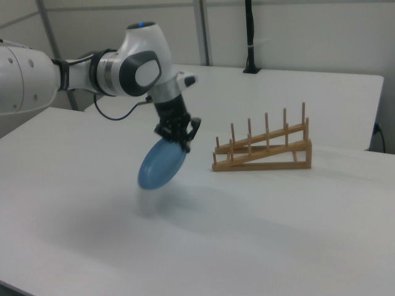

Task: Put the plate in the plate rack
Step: 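Lift the plate by its rim, tilting it upright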

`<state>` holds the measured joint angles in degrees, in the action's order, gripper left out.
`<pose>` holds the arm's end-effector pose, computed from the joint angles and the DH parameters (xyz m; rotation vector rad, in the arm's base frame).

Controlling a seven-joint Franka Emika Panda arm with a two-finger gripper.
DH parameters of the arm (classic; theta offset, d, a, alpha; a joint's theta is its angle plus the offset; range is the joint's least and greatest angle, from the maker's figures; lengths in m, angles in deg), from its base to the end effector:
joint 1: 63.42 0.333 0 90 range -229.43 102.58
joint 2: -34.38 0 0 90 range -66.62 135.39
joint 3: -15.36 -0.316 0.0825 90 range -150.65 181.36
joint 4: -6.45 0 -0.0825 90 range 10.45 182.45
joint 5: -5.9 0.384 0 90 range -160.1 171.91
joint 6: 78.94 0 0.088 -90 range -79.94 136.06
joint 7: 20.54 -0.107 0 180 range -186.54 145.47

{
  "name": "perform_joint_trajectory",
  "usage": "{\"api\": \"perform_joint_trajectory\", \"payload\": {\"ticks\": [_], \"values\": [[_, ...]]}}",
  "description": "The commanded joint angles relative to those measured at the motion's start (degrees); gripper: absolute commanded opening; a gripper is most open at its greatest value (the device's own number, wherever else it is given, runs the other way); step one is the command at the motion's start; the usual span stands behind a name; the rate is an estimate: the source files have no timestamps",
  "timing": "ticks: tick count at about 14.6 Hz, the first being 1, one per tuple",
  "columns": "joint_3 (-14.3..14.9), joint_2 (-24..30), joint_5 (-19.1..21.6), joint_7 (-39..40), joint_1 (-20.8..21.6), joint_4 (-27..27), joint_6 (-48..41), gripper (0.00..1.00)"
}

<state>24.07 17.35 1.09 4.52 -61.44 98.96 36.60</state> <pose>0.6553 -0.0720 0.4655 2.9447 0.5374 0.1053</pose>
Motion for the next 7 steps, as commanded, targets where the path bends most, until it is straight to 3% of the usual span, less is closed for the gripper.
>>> {"api": "perform_joint_trajectory", "payload": {"ticks": [1,7], "values": [[1.39,0.6,-0.9,-0.26,0.39,-1.28,9.94,0.0],[5.6,-0.54,-4.33,-7.91,0.39,-7.77,24.29,0.0]]}}
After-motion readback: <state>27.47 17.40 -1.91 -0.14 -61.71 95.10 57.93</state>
